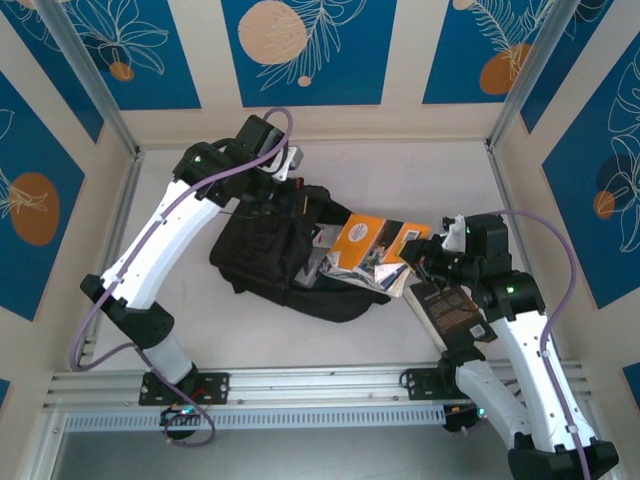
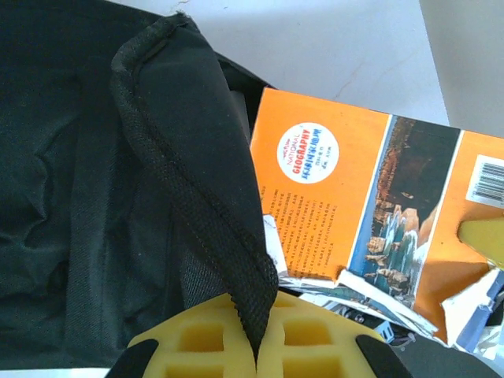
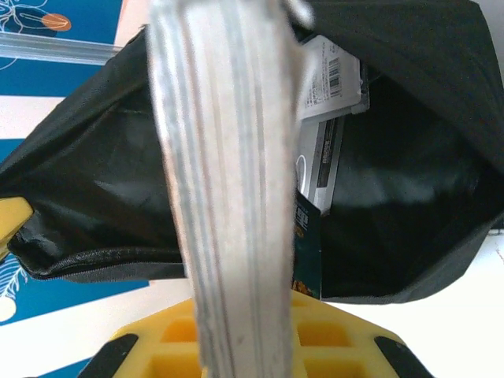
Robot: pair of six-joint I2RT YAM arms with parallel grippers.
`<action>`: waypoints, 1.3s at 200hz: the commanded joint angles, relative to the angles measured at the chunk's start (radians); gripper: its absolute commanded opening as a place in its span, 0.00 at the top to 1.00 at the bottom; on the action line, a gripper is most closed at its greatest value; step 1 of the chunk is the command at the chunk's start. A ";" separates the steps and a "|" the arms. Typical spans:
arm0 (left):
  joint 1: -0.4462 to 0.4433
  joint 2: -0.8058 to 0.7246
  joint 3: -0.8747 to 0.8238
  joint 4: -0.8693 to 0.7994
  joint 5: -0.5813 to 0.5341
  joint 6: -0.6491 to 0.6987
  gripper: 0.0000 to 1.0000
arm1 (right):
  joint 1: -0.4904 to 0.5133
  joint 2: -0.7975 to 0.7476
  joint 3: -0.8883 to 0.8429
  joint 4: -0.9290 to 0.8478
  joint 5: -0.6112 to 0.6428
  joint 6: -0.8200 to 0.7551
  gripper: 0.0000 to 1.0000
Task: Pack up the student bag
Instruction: Place the book in the student bag.
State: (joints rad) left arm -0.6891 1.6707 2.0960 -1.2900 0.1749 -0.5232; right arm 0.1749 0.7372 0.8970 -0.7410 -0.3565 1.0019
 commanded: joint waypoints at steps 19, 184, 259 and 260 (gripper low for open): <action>0.020 -0.051 0.072 0.050 0.071 0.032 1.00 | 0.024 0.018 -0.035 0.221 -0.159 0.110 1.00; 0.019 0.019 0.187 0.090 0.176 -0.014 1.00 | 0.260 0.353 -0.018 0.646 0.002 0.332 1.00; 0.005 0.040 0.186 0.147 0.213 -0.063 1.00 | 0.354 0.558 0.031 0.710 0.241 0.249 1.00; 0.006 0.042 0.186 0.147 0.213 -0.063 1.00 | 0.355 0.562 0.033 0.709 0.242 0.246 1.00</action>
State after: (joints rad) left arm -0.6746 1.7222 2.2227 -1.2701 0.3103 -0.5663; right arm 0.4969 1.2301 0.8631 -0.0933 -0.2073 1.3087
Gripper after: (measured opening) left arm 0.046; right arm 0.124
